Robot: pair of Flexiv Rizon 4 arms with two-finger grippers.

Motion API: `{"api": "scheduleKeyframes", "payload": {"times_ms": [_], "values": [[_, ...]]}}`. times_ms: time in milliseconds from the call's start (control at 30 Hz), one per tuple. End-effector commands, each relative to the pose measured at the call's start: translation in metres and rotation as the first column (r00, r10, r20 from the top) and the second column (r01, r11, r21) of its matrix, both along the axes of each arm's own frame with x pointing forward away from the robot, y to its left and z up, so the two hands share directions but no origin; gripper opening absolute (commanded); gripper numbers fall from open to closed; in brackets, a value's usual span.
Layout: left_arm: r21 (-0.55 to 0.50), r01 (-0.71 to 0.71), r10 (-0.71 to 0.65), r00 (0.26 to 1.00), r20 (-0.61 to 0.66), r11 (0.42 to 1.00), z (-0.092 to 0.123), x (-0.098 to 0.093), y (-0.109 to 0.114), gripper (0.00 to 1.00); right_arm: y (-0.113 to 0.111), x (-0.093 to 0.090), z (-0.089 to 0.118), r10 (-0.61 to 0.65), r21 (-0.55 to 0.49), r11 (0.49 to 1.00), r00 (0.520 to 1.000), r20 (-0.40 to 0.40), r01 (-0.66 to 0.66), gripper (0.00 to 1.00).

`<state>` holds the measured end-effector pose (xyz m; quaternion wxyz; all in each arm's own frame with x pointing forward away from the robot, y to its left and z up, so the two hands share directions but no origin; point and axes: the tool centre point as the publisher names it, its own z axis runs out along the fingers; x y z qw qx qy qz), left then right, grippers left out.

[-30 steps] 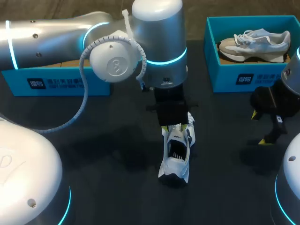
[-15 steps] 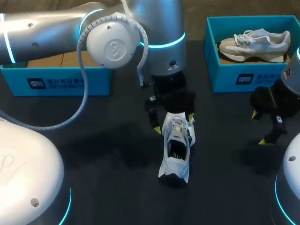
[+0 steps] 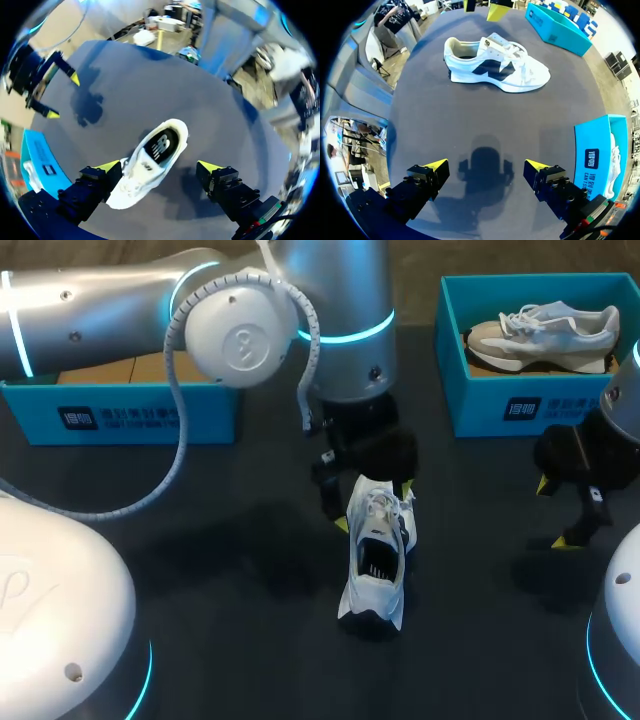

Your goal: Take the shoe out of the shoebox, open the shoe tongue, remove and reinsert the insole, then place the shoe into the shoebox

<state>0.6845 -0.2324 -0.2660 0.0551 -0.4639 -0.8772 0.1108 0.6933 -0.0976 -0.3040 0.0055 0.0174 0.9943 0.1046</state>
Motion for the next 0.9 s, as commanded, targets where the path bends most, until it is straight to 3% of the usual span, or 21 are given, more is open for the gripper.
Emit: {"api": "scheduleKeyframes", "payload": {"times_ms": [33,467,533,900], "values": [[0.035,-0.150,0.150,0.989,0.009,0.988,0.000,-0.018,0.007,1.00,0.000,-0.001,0.000,-0.001,-0.003,1.000,1.000,0.002,0.001,1.00],[0.006,-0.358,0.358,0.934,0.003,0.934,-0.008,-0.063,0.010,1.00,0.000,-0.001,0.000,-0.001,-0.003,1.000,1.000,0.002,0.001,1.00],[0.029,-0.348,0.345,0.935,0.077,0.937,-0.009,-0.073,0.008,1.00,0.000,-0.001,0.000,-0.001,-0.003,1.000,1.000,0.002,0.001,1.00],[0.029,-0.348,0.345,0.935,0.077,0.937,-0.009,-0.073,0.008,1.00,0.000,-0.001,0.000,-0.001,-0.003,1.000,1.000,0.002,0.001,1.00]]}}
